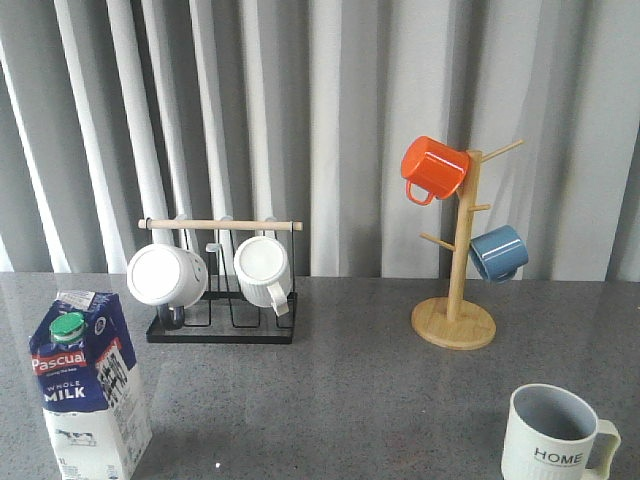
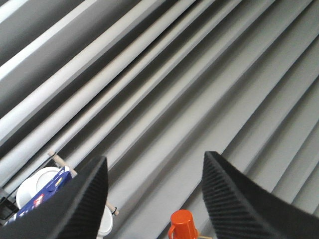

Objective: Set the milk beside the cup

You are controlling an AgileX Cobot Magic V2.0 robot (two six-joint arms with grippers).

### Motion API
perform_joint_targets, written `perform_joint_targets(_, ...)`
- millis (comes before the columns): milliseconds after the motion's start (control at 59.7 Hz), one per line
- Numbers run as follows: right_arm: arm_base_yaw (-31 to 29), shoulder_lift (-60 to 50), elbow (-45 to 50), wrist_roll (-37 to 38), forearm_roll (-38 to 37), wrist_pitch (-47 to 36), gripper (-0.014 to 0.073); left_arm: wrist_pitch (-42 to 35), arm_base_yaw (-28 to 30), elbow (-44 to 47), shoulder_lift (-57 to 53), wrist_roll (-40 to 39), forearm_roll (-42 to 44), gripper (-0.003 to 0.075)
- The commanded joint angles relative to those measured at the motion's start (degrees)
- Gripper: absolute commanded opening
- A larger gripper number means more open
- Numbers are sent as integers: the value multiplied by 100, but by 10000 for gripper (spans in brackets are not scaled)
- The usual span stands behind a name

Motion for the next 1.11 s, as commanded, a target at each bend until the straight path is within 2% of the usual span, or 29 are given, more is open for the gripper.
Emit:
perform_joint_targets(0,-32,489,-642,-315,-318,293,552,381,20,-579,-46,3,516,418)
perform_joint_targets(134,-32,1464,-1657,-329,-1193,1484,552,1646,20,-1369,-46,9,1447,418)
perform_joint_targets(218,-32,2077,-1970,-255,-1531,2003,547,2012,20,-1656,-46,9,1741,418)
perform_joint_targets(352,-32,2850,-1952,-159,-1569,2409,519,2166,20,-1771,-46,9,1832,418)
perform_joint_targets(737,-159,3791,-578,790,-2228,1641,494,2425,20,-1771,-46,9,1827,418)
perform_joint_targets(888,-449,4111,-514,823,-2242,1259,494,2431,20,-1771,-46,9,1827,418)
perform_joint_targets(1089,-485,4606,-514,817,-2129,1006,494,2458,20,-1771,-46,9,1827,418)
